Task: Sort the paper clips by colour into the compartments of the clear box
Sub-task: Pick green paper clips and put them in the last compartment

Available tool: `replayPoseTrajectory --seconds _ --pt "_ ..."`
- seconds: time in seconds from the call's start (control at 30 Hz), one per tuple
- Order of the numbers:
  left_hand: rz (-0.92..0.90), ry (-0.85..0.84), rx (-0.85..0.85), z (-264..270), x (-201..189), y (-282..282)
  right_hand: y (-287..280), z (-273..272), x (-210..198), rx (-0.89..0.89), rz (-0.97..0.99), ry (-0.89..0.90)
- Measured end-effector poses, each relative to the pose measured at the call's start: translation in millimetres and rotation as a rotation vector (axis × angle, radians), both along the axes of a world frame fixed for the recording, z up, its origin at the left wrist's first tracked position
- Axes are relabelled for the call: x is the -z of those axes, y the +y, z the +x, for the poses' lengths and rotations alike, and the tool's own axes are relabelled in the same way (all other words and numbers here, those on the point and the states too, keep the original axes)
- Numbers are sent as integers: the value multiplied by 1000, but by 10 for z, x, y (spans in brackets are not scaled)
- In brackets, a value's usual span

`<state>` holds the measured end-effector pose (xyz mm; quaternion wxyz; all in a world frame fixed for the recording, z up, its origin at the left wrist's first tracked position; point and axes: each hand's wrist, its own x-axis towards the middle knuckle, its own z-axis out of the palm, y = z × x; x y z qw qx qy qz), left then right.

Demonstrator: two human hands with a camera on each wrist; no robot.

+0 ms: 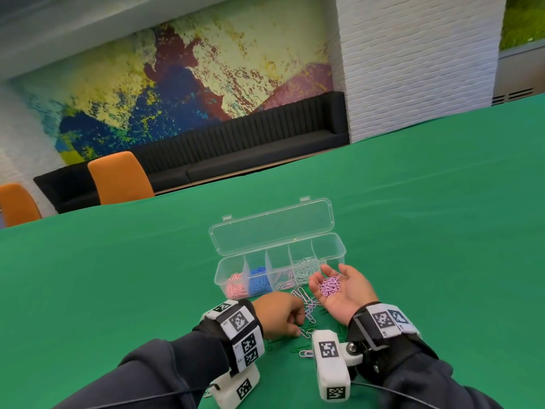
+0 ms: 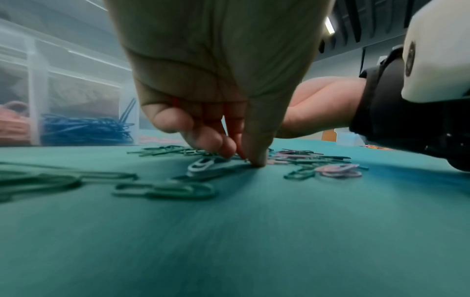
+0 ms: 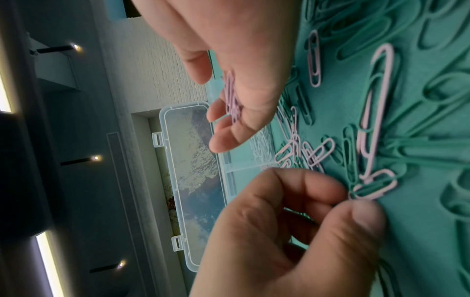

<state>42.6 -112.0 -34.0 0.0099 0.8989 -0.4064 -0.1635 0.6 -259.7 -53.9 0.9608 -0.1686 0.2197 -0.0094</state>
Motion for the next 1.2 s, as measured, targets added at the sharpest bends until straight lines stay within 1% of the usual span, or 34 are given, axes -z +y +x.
replayPoseTrajectory --seconds 0.13,0.23,0.33,0.43,0.57,0.6,0.67,0.73,0.8,0.9,1.0,1.1,1.2 --pt "30 43 43 -4 -11 -13 -2 4 22 -9 -21 8" --pt "89 68 46 0 -45 26 -7 2 35 -16 -36 13" --pt "79 28 28 46 -161 80 13 1 19 -36 -59 12" --pt "-53 -25 7 81 -327 61 64 0 -6 -66 -115 20" --pt "-354 -96 -96 79 -416 -22 138 -27 -32 -122 -123 21" --pt "-394 -106 -120 81 -413 -15 150 -31 -36 -129 -112 17" --pt "-415 -114 -146 77 -406 60 159 -38 -28 -139 -95 13" --pt "-379 -115 -144 66 -412 208 161 -45 -26 -152 -86 7" --pt "-308 -79 -115 40 -427 407 172 -45 -20 -155 -56 -1" --pt "-162 -7 -43 -6 -409 727 234 -53 -36 -163 -33 -19" --pt "-19 19 -15 -69 -315 1016 364 -76 -63 -214 -25 -56" --pt "41 48 -30 -137 -177 1206 518 -73 -56 -262 -36 -53" --pt "51 128 -32 -224 -36 1254 641 -12 -29 -274 -36 -27"
